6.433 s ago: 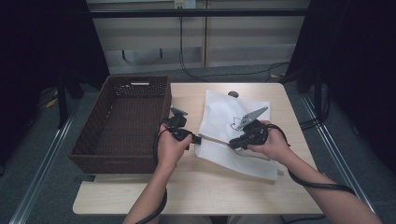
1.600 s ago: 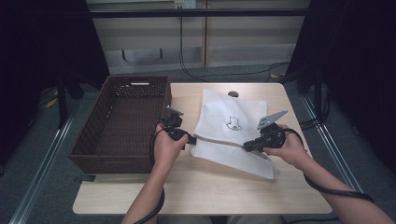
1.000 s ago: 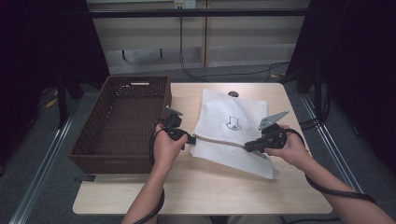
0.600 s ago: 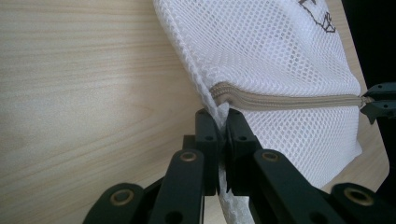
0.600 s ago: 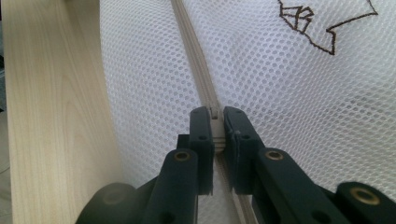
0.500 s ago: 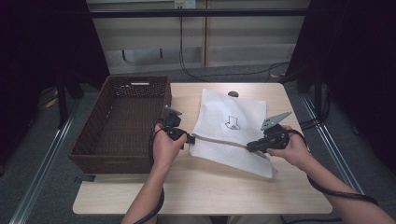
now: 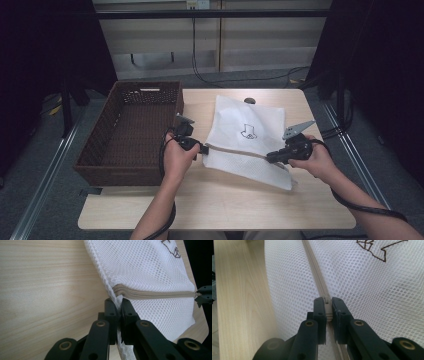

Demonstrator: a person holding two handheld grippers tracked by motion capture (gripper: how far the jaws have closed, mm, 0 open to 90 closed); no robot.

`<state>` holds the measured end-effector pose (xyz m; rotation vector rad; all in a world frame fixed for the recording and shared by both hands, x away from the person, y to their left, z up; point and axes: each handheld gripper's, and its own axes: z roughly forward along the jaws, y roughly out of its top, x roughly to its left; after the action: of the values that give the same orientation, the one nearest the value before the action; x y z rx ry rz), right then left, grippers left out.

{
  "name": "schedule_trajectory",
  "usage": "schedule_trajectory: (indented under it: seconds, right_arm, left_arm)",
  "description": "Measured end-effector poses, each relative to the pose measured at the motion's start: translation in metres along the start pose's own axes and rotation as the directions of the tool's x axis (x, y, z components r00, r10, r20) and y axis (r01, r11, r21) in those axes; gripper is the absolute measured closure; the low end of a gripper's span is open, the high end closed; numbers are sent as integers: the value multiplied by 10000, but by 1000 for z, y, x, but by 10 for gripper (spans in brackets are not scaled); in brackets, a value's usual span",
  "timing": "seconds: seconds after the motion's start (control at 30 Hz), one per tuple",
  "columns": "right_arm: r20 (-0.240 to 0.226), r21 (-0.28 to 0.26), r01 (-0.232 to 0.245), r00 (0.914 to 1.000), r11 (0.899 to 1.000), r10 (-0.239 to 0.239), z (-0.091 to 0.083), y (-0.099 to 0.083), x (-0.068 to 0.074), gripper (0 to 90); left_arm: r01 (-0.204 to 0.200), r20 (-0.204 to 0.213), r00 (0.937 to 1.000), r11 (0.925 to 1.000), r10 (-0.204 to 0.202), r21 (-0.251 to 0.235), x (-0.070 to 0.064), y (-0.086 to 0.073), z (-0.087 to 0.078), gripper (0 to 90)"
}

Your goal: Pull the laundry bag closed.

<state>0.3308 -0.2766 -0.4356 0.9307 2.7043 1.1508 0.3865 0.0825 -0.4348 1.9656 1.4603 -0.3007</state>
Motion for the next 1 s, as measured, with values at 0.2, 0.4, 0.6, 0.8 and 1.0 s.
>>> schedule_trajectory:
  seconds: [0.2,0.4,0.6,0.8,1.0]
  right_arm:
    - [14,59,-1,10000,10000,1,0,-3,0,831]
    - [39,41,-50,10000,10000,50,-3,-6,-2,830]
    - [8,20,-36,10000,10000,36,-3,-7,-2,831]
    - [55,72,-81,10000,9999,81,-4,-9,-3,831]
    - [49,107,-3,10000,9999,2,-5,-8,-3,831]
  left_arm:
    - [45,-42,10000,10000,-45,-20,0,0,0,861]
    - [49,-50,10000,10000,-49,-51,-1,0,1,861]
    - [39,-1,10000,10000,-39,-73,-1,0,0,861]
    - [-51,-92,9999,10000,51,-42,1,0,-1,862]
    - [-1,-26,10000,10000,1,-65,2,1,-1,862]
